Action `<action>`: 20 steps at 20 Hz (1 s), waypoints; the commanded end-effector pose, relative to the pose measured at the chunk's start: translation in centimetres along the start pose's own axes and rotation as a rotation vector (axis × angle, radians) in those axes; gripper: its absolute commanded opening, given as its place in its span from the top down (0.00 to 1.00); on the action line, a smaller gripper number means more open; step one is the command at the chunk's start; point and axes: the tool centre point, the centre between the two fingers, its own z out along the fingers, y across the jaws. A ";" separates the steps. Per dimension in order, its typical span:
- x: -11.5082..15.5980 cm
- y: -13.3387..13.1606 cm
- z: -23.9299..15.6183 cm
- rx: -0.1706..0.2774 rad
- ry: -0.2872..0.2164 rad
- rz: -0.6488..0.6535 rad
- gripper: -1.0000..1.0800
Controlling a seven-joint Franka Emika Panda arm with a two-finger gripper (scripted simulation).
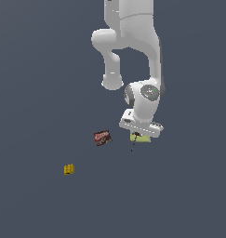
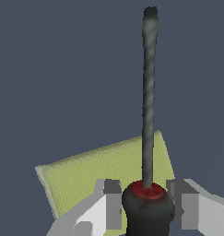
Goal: Pick up a designated object from a clutter of objects.
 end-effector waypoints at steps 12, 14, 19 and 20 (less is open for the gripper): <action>3.7 0.9 -9.0 0.002 0.001 -0.001 1.00; 4.5 1.1 -10.9 0.002 0.001 -0.001 1.00; 6.5 1.6 -15.8 0.003 0.000 -0.001 1.00; 6.9 1.7 -16.7 0.003 0.000 -0.001 1.00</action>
